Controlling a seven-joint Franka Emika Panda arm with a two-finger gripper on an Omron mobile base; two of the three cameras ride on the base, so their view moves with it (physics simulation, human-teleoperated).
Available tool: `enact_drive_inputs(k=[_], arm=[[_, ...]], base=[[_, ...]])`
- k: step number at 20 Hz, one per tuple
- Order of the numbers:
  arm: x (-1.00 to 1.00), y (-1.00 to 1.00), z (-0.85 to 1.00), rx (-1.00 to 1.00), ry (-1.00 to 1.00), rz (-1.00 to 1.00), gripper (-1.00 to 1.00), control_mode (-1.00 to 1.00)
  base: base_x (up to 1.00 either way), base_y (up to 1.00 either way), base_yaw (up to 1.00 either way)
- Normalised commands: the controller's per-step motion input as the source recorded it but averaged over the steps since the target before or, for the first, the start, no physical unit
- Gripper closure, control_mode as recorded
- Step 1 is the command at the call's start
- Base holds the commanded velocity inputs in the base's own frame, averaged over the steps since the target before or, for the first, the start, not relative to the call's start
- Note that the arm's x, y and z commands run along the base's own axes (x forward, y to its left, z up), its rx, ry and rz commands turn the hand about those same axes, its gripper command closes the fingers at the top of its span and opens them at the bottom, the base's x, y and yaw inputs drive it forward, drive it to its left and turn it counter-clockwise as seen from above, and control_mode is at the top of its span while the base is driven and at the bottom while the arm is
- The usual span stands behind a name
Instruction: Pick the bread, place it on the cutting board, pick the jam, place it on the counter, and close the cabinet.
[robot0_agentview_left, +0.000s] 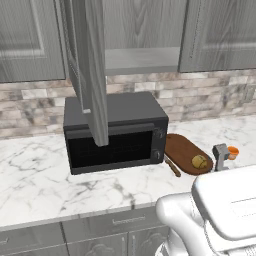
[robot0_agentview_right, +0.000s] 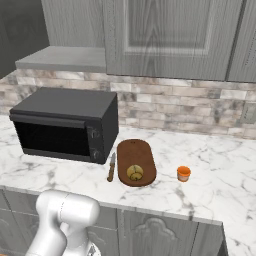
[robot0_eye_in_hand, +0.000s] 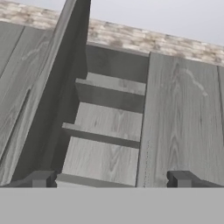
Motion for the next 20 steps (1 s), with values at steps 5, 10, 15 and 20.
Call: enact_drive_inputs(k=[5,10,15,20], arm=[[0.00,0.19,-0.03,0.00,0.00,0.00,-1.00,-1.00],[0.00,0.20,-0.02,0.00,0.00,0.00,-1.00,-1.00],[0.01,0.17,-0.08,0.00,0.00,0.00,-1.00,-1.00],[0.02,0.20,-0.11,0.00,0.00,0.00,-1.00,-1.00]], base=[[0.00,0.00,0.00],[0.00,0.00,0.00],[0.00,0.00,0.00],[0.00,0.00,0.00]])
